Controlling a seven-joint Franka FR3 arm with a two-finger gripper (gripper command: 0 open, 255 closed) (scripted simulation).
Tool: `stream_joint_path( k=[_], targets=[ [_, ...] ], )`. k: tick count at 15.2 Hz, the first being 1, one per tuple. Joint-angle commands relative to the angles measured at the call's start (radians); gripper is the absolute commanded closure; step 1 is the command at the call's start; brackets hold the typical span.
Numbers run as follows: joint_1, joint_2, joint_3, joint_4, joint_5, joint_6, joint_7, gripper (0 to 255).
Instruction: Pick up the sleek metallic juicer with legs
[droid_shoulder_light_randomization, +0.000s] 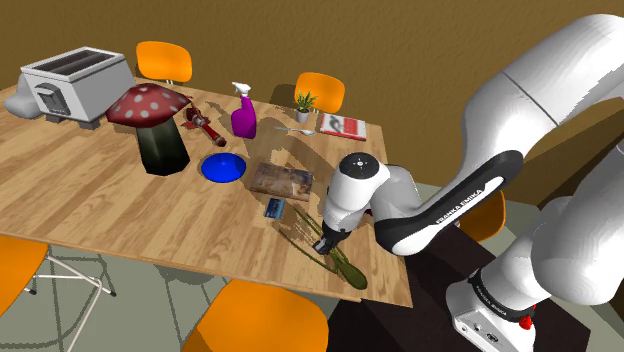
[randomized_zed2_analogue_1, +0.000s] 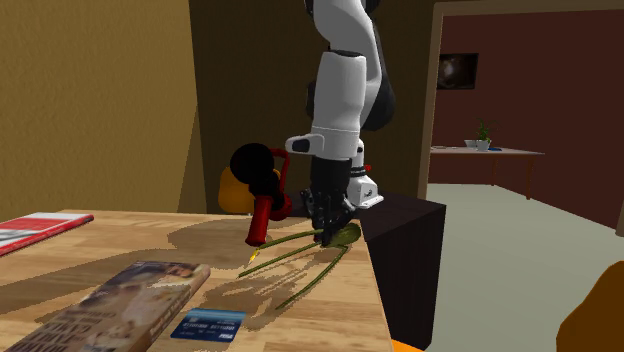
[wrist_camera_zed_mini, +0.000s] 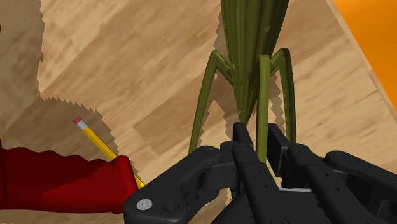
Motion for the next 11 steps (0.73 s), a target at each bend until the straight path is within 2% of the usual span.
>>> stream_joint_path(
  k=[1,7,11],
  targets=[
    [0.000,0.001,0.000,0.001,-0.001,0.000,0.001,255],
    [0.000,0.001,-0.001,0.000,-0.001,0.001,0.001,255],
    [-0.008,-0.067,0.024,-0.005,0.091,-0.048,-0.070,255]
  ],
)
